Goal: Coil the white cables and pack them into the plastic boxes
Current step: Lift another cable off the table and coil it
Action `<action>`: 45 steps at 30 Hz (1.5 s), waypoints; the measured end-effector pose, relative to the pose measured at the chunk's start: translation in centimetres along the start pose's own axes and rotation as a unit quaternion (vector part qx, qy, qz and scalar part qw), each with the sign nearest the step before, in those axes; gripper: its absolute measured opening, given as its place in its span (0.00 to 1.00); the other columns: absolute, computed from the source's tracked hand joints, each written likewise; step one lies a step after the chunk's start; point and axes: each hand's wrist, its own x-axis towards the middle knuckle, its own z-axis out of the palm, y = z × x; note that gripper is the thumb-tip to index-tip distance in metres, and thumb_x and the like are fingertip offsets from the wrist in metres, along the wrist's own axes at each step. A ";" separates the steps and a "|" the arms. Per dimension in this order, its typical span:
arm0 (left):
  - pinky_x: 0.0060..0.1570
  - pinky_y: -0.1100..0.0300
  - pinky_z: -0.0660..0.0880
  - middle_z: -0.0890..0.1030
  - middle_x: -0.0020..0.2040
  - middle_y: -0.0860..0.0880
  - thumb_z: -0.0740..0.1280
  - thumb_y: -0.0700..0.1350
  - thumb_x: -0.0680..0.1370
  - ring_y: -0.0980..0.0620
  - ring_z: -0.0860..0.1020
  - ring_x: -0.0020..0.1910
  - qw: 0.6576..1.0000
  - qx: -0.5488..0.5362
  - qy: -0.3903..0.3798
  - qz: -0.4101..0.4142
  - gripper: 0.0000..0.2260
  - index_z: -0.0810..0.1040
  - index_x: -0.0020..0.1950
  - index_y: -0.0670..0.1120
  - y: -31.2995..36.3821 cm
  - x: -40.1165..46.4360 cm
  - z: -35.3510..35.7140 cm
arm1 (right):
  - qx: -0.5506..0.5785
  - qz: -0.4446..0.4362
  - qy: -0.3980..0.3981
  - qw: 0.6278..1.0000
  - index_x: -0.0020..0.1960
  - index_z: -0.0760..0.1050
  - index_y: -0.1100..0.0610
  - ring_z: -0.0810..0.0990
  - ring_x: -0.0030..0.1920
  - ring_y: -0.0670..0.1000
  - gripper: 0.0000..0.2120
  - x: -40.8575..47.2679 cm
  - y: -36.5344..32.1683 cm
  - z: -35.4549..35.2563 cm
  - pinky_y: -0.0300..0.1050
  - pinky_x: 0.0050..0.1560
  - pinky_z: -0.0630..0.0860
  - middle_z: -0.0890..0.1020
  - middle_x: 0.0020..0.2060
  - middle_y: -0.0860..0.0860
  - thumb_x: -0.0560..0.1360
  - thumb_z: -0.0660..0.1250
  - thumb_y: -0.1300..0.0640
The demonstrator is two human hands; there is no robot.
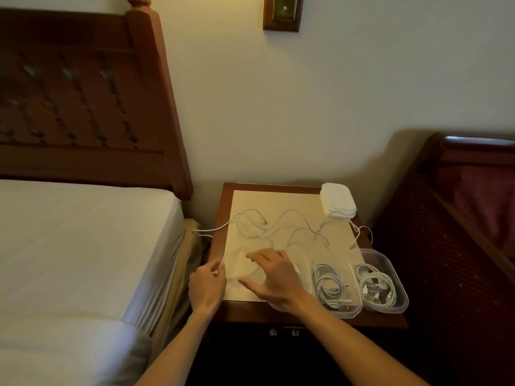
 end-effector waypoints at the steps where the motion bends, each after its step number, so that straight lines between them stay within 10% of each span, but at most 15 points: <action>1: 0.48 0.51 0.81 0.85 0.52 0.51 0.64 0.51 0.79 0.50 0.83 0.48 1.000 0.007 0.003 0.010 0.12 0.83 0.59 0.50 0.2 0.1 0.2 | 0.022 0.008 0.009 1.000 0.57 0.79 0.53 0.77 0.52 0.46 0.22 0.9 0.0 -0.2 0.41 0.53 0.72 0.82 0.50 0.47 0.73 0.65 0.38; 5: 0.47 0.53 0.81 0.86 0.50 0.51 0.65 0.46 0.80 0.50 0.83 0.46 0.999 0.025 0.023 0.024 0.11 0.83 0.60 0.48 0.4 0.0 0.4 | 0.071 0.034 -0.001 0.997 0.48 0.82 0.55 0.79 0.46 0.47 0.13 3.6 -0.3 -0.3 0.46 0.46 0.79 0.84 0.44 0.49 0.74 0.64 0.48; 11: 0.40 0.60 0.77 0.86 0.43 0.52 0.67 0.44 0.79 0.56 0.81 0.38 0.998 0.022 0.045 0.048 0.10 0.83 0.58 0.47 -0.8 -2.1 -0.7 | -0.100 0.307 -0.105 0.941 0.62 0.74 0.58 0.69 0.62 0.56 0.19 5.4 3.2 -0.2 0.53 0.59 0.69 0.74 0.60 0.53 0.78 0.60 0.46; 17: 0.44 0.58 0.79 0.85 0.48 0.52 0.68 0.46 0.77 0.52 0.82 0.45 0.997 0.045 0.056 0.042 0.10 0.83 0.58 0.49 -0.5 -3.5 -1.5 | -0.020 0.361 -0.126 0.924 0.37 0.77 0.54 0.75 0.55 0.56 0.13 7.4 4.6 0.3 0.53 0.56 0.68 0.81 0.43 0.53 0.78 0.64 0.50; 25: 0.50 0.55 0.81 0.80 0.59 0.48 0.65 0.37 0.79 0.53 0.80 0.50 0.963 -0.106 0.053 0.243 0.13 0.79 0.63 0.44 11.3 1.7 -5.0 | 0.176 0.259 0.016 0.949 0.41 0.84 0.54 0.78 0.26 0.45 0.12 13.1 2.5 -10.2 0.42 0.34 0.76 0.81 0.28 0.48 0.78 0.66 0.51; 31: 0.40 0.56 0.82 0.79 0.58 0.45 0.63 0.33 0.80 0.47 0.83 0.48 0.922 -0.212 -0.190 0.264 0.18 0.73 0.69 0.43 24.6 6.6 -7.6 | 0.150 0.114 0.044 0.981 0.49 0.85 0.56 0.77 0.32 0.45 0.10 16.1 0.5 -20.7 0.41 0.37 0.75 0.85 0.38 0.50 0.78 0.68 0.52; 40: 0.47 0.61 0.80 0.82 0.48 0.46 0.65 0.36 0.80 0.52 0.83 0.43 0.853 -0.230 0.079 0.462 0.07 0.81 0.54 0.41 33.0 5.4 -19.4 | 0.071 0.174 -0.032 0.982 0.43 0.78 0.54 0.80 0.44 0.50 0.10 11.3 6.8 -23.3 0.43 0.49 0.76 0.82 0.42 0.51 0.81 0.61 0.60; 43: 0.51 0.63 0.78 0.82 0.51 0.48 0.65 0.35 0.79 0.57 0.81 0.48 0.888 -0.103 0.087 0.440 0.10 0.82 0.54 0.46 30.8 6.0 -21.1 | 0.109 0.220 0.089 0.965 0.41 0.78 0.52 0.83 0.36 0.45 0.14 11.2 7.3 -25.2 0.45 0.47 0.81 0.83 0.34 0.49 0.82 0.59 0.59; 45: 0.62 0.56 0.74 0.77 0.65 0.44 0.64 0.32 0.78 0.50 0.79 0.60 0.938 0.045 -0.037 0.343 0.18 0.77 0.65 0.45 28.8 6.0 -20.9 | 0.153 0.208 0.172 0.951 0.43 0.79 0.55 0.80 0.28 0.46 0.14 12.5 4.9 -28.2 0.41 0.37 0.80 0.80 0.30 0.48 0.83 0.57 0.59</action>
